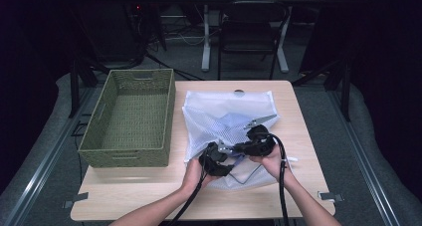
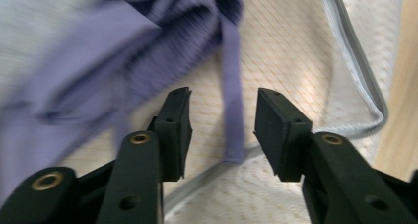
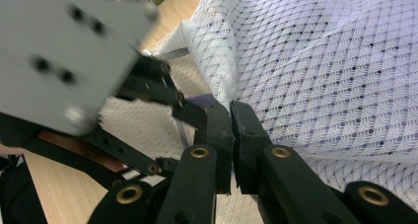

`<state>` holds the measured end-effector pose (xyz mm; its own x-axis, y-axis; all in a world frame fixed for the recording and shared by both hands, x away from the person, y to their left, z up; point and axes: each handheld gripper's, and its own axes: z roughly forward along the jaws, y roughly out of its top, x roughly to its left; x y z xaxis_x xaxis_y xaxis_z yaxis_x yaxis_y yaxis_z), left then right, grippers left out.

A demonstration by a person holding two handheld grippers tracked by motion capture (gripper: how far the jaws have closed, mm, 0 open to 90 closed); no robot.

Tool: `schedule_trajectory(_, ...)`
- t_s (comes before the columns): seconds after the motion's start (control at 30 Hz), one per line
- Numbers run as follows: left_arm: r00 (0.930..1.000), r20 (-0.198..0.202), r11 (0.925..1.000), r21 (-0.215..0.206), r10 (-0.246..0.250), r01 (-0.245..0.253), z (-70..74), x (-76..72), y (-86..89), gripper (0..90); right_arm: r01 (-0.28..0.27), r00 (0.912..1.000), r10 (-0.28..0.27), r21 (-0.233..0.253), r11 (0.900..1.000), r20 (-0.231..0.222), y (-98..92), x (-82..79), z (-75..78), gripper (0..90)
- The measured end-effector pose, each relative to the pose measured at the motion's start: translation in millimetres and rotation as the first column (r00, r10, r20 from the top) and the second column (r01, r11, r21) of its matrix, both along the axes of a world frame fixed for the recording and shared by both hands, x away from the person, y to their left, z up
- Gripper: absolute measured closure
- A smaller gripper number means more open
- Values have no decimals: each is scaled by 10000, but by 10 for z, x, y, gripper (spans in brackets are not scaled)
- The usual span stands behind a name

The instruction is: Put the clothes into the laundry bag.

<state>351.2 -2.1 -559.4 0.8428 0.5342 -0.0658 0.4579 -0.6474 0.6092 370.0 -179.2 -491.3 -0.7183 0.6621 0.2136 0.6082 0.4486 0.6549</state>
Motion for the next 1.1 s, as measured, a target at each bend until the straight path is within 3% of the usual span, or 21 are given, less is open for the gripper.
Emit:
schedule_trajectory(0.07, 9995, -263, 9998, 115, -157, 160, -63, 16, -23, 636, -8, 10000, 8, -27, 10000, 11, 4, 0, -2, 880)
schedule_trajectory(0.17, 9997, -178, 9999, -13, -166, 165, -91, 22, -21, 716, -32, 10000, 32, -85, 10000, 24, 8, -2, -6, 880)
schedule_trajectory(0.2, 9997, -150, 9998, -3, -195, 195, -92, 30, -18, 793, -41, 10000, 41, -92, 9999, 19, 9, 0, -10, 880)
schedule_trajectory(0.23, 9998, -131, 9999, 17, -135, 135, -93, 32, -12, 793, -41, 10000, 41, -92, 9999, 19, 9, 0, -10, 880)
schedule_trajectory(0.27, 9998, -139, 9999, -58, -124, 123, -100, 42, 5, 878, -29, 10000, 29, -78, 10000, 21, 9, 2, -11, 880)
schedule_trajectory(0.3, 9998, -163, 9999, -69, -133, 132, -102, 47, 14, 878, -29, 10000, 29, -78, 10000, 21, 9, 2, -11, 880)
schedule_trajectory(0.37, 10000, 26, 10000, -62, -18, 18, -105, 59, 16, 888, -28, 10000, 28, -55, 10000, 33, 6, 1, -7, 880)
schedule_trajectory(0.43, 9988, 461, 9998, -8, 189, -189, -89, 85, 20, 892, -6, 10000, 6, -42, 10000, 63, 5, -4, 1, 880)
schedule_trajectory(0.5, 9946, 849, 9981, -176, 602, -590, -64, 131, 30, 892, 24, 10000, -24, 8, 10000, 48, 5, -10, 10, 880)
schedule_trajectory(0.57, 9854, 1257, 9929, -443, 1151, -1104, -41, 193, 43, 892, -24, 9999, 23, 37, 10000, 145, -2, -10, 24, 881)
schedule_trajectory(0.63, 9840, 1162, 9905, -442, 1347, -1304, -80, 234, 35, 892, -3, 9999, 2, 42, 10000, 124, 0, -13, 27, 881)
schedule_trajectory(0.77, 9871, 1051, 9927, -159, 1210, -1199, -153, 219, 25, 883, -67, 10000, 67, -95, 9999, -1, 8, -1, -7, 881)
schedule_trajectory(0.93, 9953, 652, 9967, -429, 721, -694, -18, 161, 130, 693, -22, 10000, 22, -76, 10000, 30, -12, -4, 5, 880)
schedule_trajectory(1.1, 9957, 783, 9971, -613, 497, -450, 177, 64, 250, 628, 5, 10000, -5, -77, 10000, 12, -15, -2, 12, 880)
